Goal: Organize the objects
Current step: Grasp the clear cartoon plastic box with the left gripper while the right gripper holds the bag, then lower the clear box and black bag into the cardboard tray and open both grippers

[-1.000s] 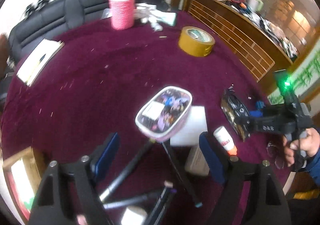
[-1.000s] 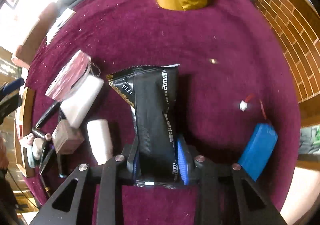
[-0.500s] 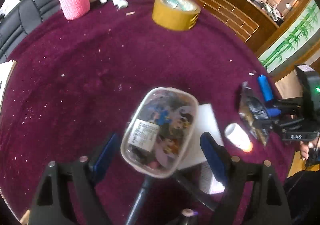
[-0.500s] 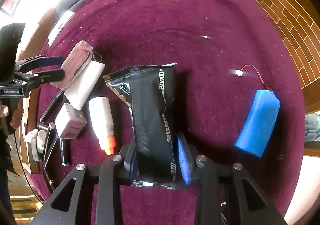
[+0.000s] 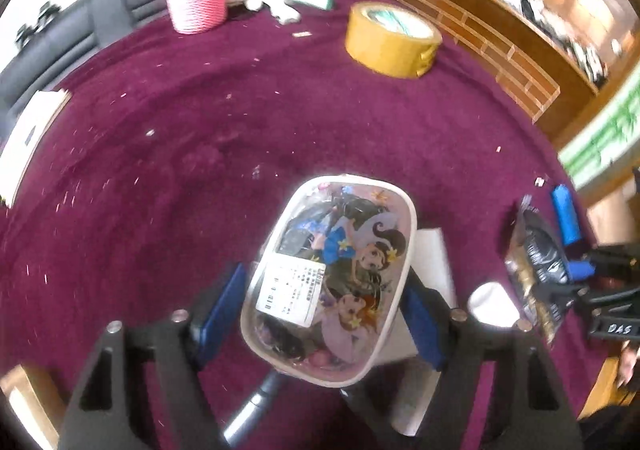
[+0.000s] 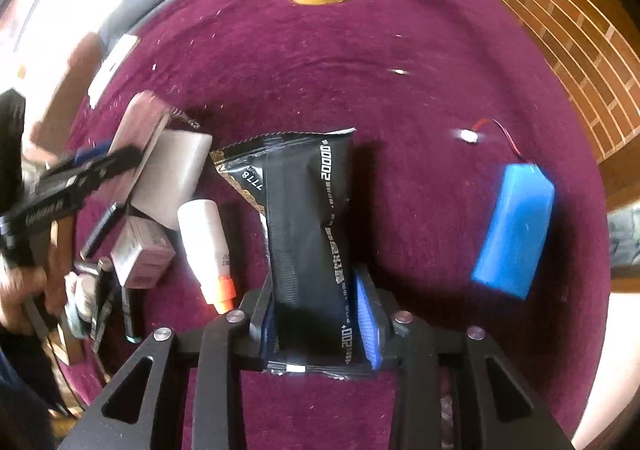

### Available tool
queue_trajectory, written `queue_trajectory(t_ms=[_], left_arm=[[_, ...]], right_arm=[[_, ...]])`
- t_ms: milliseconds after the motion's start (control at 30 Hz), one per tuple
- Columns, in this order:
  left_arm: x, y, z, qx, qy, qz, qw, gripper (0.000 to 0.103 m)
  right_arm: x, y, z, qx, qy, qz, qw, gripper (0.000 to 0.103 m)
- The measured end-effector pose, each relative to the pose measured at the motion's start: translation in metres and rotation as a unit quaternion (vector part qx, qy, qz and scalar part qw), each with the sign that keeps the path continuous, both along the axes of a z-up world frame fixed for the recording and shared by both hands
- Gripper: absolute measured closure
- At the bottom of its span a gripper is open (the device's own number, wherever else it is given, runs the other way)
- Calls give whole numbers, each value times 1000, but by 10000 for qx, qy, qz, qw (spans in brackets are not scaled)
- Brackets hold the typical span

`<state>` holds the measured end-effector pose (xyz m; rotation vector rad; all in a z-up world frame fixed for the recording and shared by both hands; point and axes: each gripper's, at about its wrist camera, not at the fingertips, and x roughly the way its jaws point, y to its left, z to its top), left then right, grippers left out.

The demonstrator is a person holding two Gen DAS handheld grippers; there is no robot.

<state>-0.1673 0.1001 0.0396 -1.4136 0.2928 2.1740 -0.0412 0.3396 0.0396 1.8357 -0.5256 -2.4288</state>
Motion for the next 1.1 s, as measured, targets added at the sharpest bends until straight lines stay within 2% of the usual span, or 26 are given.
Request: queue_trajectory(t_ms=[233, 433, 600, 867, 1100], left_arm=[[36, -28, 31, 532, 275, 476, 9971, 29], [75, -50, 65, 861, 569, 634, 9926, 29], [98, -76, 85, 1027, 681, 816, 9890, 28], [135, -144, 104, 1253, 821, 1329, 9797, 28], [166, -226, 108, 1292, 941, 2082, 9649, 28]], right_arm=[[17, -9, 30, -26, 411, -170, 9990, 68], [31, -48, 64, -177, 747, 151, 9969, 68], [34, -82, 74, -306, 796, 413, 9955, 68], [39, -145, 80, -447, 750, 912, 9920, 68], [41, -222, 91, -520, 747, 1611, 9827, 67]])
